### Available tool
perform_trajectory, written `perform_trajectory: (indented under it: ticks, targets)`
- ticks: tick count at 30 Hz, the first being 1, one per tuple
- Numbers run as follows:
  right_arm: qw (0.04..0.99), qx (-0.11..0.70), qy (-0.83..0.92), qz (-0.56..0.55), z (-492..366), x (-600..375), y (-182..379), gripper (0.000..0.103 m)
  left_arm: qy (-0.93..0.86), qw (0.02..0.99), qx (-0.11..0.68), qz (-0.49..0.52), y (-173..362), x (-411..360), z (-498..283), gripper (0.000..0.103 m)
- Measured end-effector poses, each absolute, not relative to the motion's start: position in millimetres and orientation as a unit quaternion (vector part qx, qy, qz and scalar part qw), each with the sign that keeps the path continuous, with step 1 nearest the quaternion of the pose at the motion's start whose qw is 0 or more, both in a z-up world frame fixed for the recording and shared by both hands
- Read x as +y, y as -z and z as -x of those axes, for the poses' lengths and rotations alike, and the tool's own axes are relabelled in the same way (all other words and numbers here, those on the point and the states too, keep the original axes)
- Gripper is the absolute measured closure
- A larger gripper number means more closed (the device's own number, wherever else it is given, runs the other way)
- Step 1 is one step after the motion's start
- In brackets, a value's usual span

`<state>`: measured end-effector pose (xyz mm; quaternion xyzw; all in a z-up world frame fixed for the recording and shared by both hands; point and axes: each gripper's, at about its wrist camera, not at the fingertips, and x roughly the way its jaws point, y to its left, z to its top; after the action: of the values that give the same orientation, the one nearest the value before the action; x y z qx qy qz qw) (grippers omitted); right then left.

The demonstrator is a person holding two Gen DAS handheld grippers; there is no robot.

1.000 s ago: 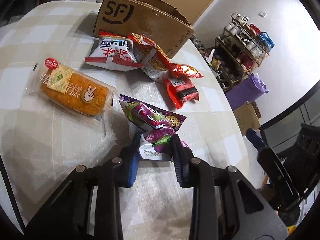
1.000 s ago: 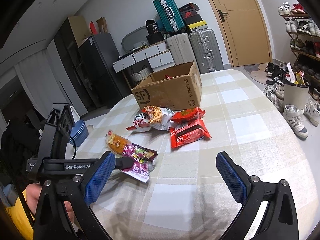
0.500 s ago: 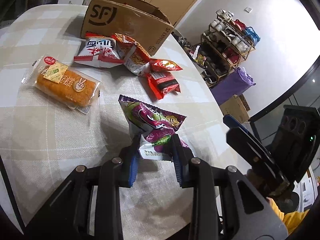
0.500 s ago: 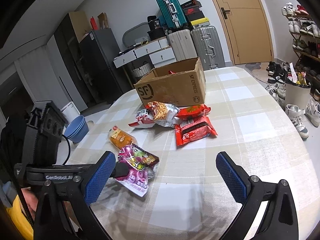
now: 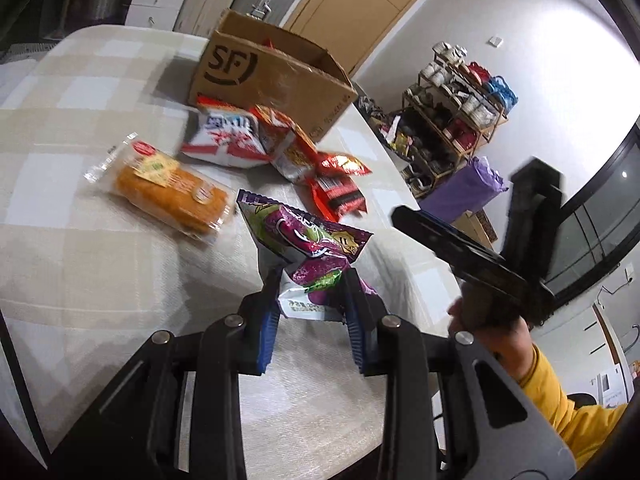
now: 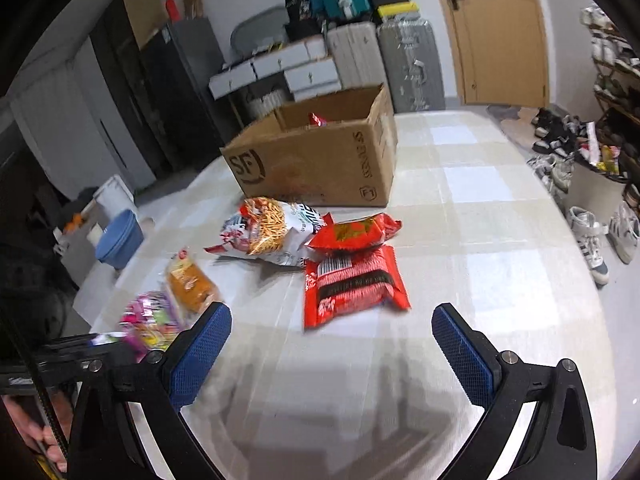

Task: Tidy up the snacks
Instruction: 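Grasp the purple candy bag with the left tool while the right tool grasps the red snack pack, then carry the purple candy bag and red snack pack with both tools over the box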

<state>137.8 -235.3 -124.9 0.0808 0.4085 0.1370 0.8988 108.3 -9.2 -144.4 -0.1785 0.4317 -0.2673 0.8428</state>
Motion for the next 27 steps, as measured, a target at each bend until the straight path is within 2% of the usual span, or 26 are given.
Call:
perform_trajectory:
  ticks: [8, 11, 13, 17, 18, 27]
  targets:
    - [0.882, 0.450, -0.138, -0.011, -193, -210, 152, 0.002, 0.238, 0.861, 0.416, 0.172, 134, 16, -106, 0.077]
    - [0.873, 0.468, -0.131, 0.023, -204, -200, 166, 0.015, 0.228, 0.863, 0.416, 0.176, 134, 24, -106, 0.077]
    - [0.869, 0.478, -0.124, 0.041, -206, -195, 174, 0.028, 0.225, 0.863, 0.416, 0.177, 135, 28, -106, 0.077]
    - [0.871, 0.473, -0.119, 0.061, -202, -197, 176, 0.043, 0.223, 0.863, 0.417, 0.179, 136, 30, -106, 0.077]
    - [0.871, 0.473, -0.120, 0.062, -198, -198, 176, 0.050, 0.223, 0.862, 0.418, 0.179, 137, 28, -108, 0.077]
    - [0.874, 0.458, -0.161, -0.004, -156, -207, 167, 0.053, 0.226, 0.864, 0.416, 0.174, 132, 21, -101, 0.077]
